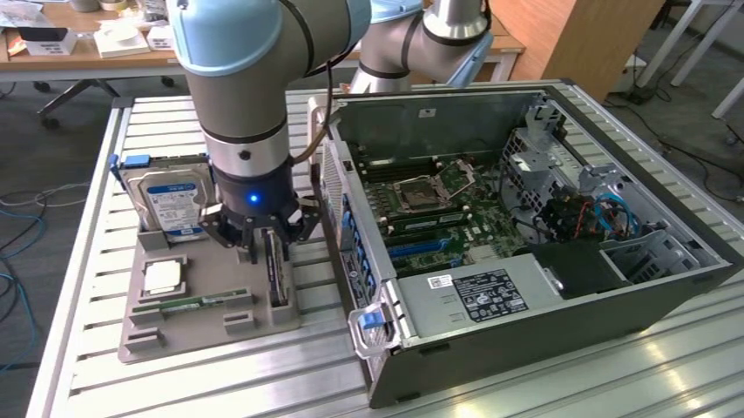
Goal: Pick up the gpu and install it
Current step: 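Pick up the gpu and move the gpu toward the slot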
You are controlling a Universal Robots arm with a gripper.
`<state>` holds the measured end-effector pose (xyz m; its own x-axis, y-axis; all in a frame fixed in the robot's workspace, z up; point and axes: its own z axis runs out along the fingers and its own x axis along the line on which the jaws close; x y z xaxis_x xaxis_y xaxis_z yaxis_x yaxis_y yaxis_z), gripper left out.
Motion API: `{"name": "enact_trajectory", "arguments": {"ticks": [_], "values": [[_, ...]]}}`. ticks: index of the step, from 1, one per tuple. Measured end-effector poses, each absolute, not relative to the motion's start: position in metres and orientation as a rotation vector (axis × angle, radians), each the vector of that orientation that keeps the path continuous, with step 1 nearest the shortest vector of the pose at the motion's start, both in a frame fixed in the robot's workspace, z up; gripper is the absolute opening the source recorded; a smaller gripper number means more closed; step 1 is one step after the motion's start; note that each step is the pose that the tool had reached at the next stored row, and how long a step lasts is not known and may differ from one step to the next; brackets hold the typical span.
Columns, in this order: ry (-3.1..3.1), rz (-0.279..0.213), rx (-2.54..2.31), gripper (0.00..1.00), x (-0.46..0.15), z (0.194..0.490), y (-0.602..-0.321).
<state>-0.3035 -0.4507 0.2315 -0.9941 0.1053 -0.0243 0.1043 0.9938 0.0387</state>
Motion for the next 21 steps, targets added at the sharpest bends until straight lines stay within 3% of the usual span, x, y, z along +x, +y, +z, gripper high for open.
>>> {"name": "enact_trajectory", "arguments": {"ticks": [15, 17, 21], "values": [[3.110, 0.058, 0.164, 0.45, -0.3026, 0.2313, -0.4507], [3.110, 0.058, 0.164, 0.33, -0.3026, 0.2313, -0.4507], [3.111, 0.058, 0.164, 0.26, -0.3026, 0.2313, -0.4507]]}}
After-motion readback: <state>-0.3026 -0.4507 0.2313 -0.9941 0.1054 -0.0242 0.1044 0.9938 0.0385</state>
